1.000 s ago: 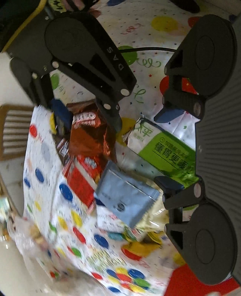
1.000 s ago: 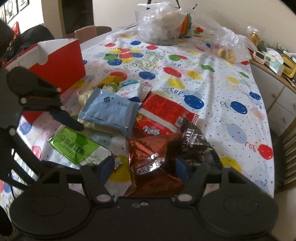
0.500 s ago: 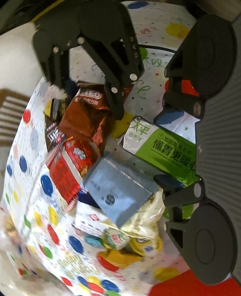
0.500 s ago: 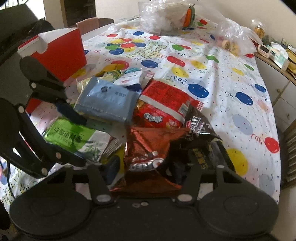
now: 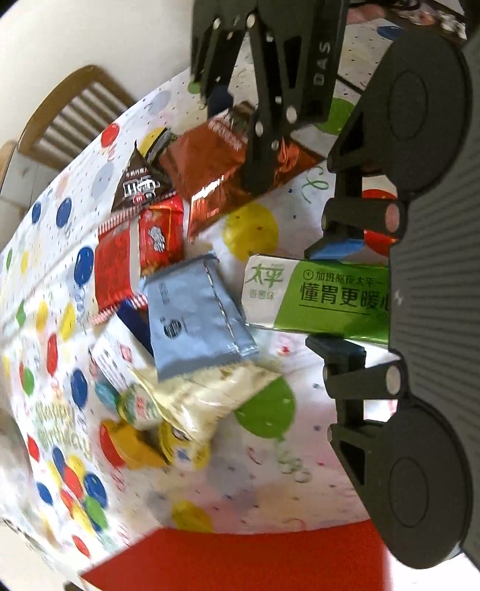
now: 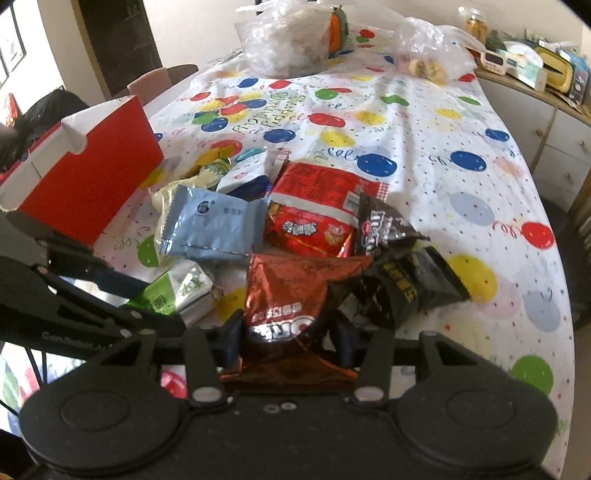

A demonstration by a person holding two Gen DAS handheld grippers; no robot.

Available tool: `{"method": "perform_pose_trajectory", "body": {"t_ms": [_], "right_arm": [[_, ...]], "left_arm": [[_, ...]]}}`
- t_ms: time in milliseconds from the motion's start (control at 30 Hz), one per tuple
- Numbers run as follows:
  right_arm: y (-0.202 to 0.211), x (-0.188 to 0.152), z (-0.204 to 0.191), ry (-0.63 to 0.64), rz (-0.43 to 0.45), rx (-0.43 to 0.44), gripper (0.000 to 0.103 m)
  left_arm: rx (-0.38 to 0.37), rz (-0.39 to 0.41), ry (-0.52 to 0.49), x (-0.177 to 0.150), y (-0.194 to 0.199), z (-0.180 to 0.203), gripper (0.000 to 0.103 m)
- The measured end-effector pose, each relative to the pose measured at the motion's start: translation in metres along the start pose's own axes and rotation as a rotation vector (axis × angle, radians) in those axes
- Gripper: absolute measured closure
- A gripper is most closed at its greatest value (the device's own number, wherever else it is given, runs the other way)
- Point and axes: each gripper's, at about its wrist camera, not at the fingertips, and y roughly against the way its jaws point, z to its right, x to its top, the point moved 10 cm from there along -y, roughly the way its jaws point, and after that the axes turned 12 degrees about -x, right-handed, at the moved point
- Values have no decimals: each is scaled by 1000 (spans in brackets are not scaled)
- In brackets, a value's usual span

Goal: Organize snacks
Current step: 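Carry both snacks into the cardboard box and open both tools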

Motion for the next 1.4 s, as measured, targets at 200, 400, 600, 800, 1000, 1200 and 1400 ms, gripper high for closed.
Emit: {"method": "perform_pose_trajectory", "body": {"t_ms": [200,400,600,800,1000,1200,1400], "right_arm": [[19,-2,-3,-23,-16,15,56],[39,8,-15,-24,-21,21,56],[62,34,-36,-22,24,16,56],[79,62,-65,-41,79,-3,56],[92,89,-108,-19,114,26,56],[91,120,-156,3,152,51,56],[71,142,-209,42,158,73,56]], "left_arm": [[4,43,103,-12,16,0,61],[6,114,174,-15,51,-3,61],[2,195,178,-9,94,-14,62],[-10,242,166,-1,127,-33,63],[-39,292,155,8,174,-54,63],[-41,338,167,19,218,-95,62],[-25,354,236,24,246,-151,71]]}}
